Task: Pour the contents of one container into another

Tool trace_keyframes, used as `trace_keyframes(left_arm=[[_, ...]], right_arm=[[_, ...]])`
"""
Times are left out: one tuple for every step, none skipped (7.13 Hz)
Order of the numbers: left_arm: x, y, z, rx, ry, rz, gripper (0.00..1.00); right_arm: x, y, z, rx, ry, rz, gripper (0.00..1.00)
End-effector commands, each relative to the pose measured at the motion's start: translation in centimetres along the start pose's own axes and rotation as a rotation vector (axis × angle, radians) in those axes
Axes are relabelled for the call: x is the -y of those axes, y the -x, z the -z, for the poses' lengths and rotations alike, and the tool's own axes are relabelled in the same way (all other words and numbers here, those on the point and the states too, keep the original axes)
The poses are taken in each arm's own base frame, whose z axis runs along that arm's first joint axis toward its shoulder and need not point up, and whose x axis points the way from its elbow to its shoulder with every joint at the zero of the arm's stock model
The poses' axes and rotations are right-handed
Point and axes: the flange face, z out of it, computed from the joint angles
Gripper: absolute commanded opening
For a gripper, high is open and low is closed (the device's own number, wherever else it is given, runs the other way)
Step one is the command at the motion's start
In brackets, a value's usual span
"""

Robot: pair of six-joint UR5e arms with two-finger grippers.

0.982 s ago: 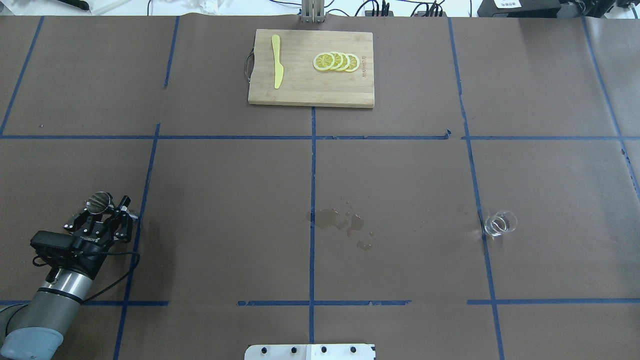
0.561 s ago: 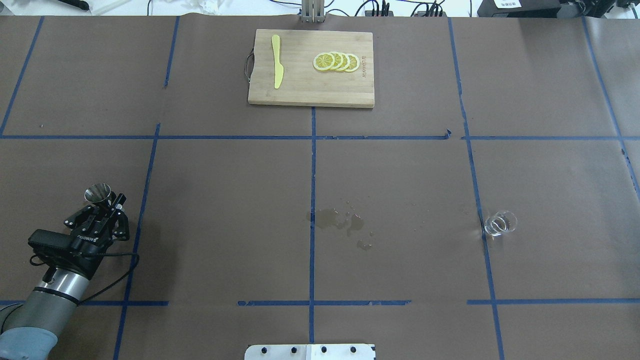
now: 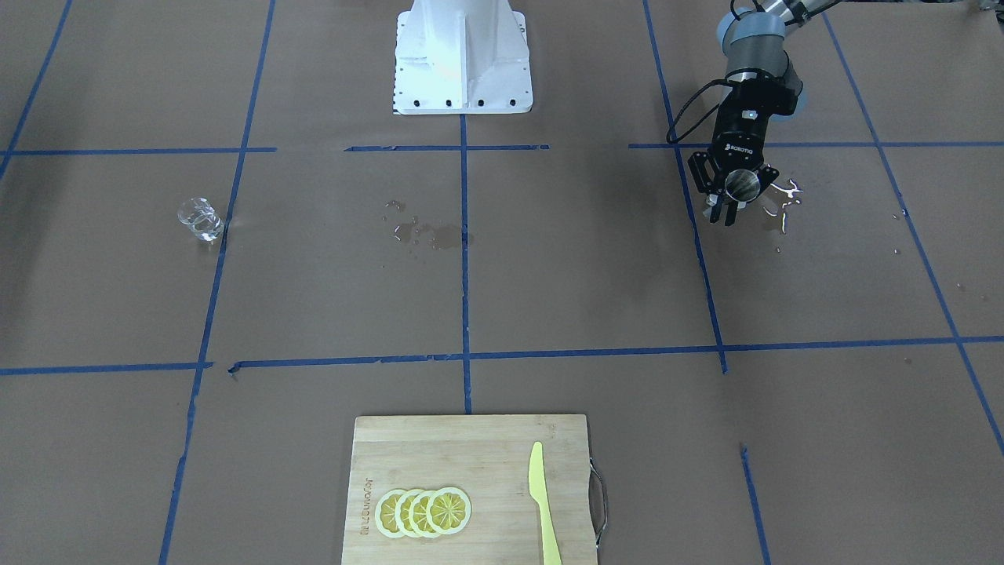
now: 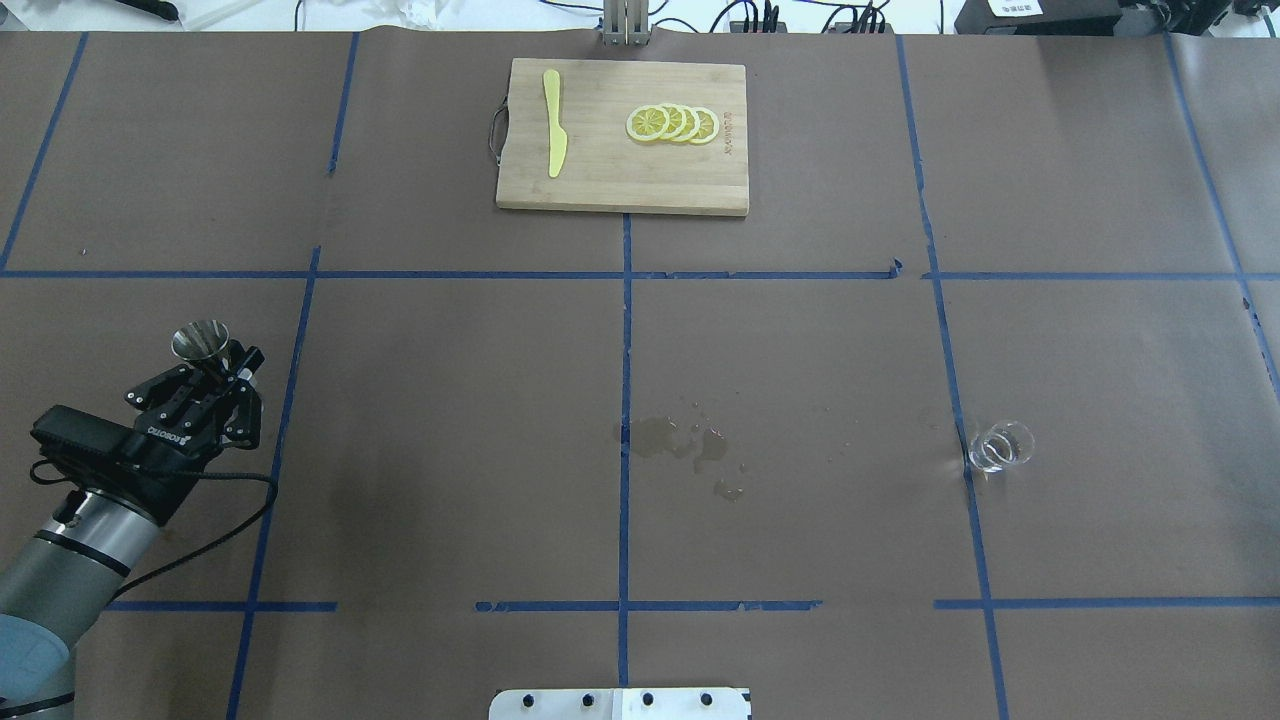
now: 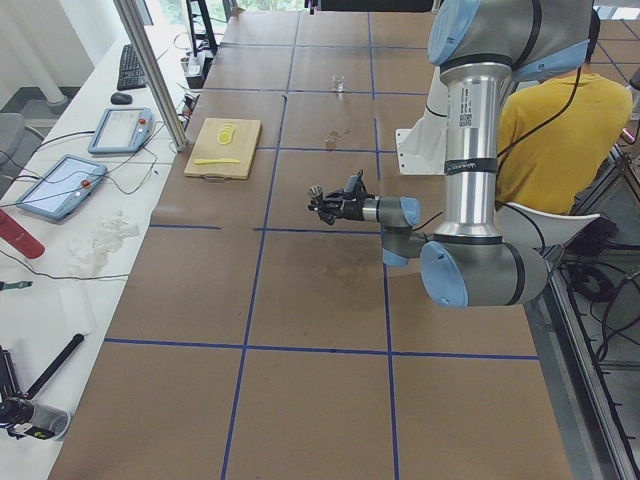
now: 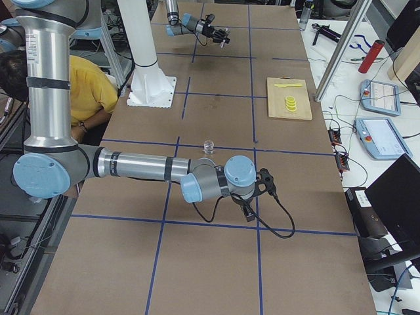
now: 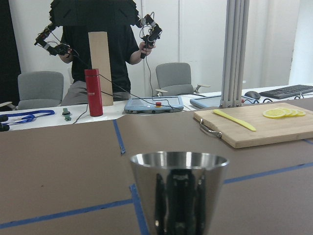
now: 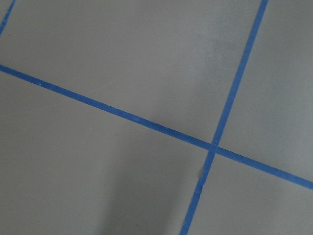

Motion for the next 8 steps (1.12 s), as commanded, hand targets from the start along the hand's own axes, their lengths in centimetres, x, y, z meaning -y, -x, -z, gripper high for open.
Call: trace_keyframes(left_arm=[[3.2, 1.0, -0.2, -0.087, -0.048, 0.020, 0.00], [3.6, 0.2, -0.5, -0.096, -0.068, -0.052, 0.00], [4.4, -2.6, -1.7, -0.132, -0.109, -0.011, 0.00], [4.9, -5.0, -2.7, -0.181, -0.124, 0.025, 0.00], [4.0, -4.3, -2.8, -0.171, -0.109, 0.002, 0.00], [3.6, -3.9, -3.5, -0.173, -0.099, -0.015, 0.00], [4.1, -4.4, -4.2, -0.203, -0.098, -0.011, 0.00], [5.6, -5.8, -5.7, -0.237, -0.121, 0.007, 0.00]], right_arm=[[1.2, 1.9, 1.5, 0.014, -0.032, -0.028, 1.00], [2.7, 5.1, 2.6, 0.029, -0.058, -0.070, 1.00], [4.3, 9.3, 3.7, 0.049, -0.080, -0.077, 1.00], [5.4, 13.5, 4.4, 0.069, -0.094, -0.023, 1.00], [6.1, 17.2, 4.6, 0.081, -0.101, 0.034, 1.00], [7.0, 22.1, 4.7, 0.074, -0.122, -0.004, 1.00], [7.7, 28.4, 2.2, 0.051, -0.208, -0.003, 1.00], [7.2, 32.1, -0.2, 0.077, -0.307, -0.087, 1.00]])
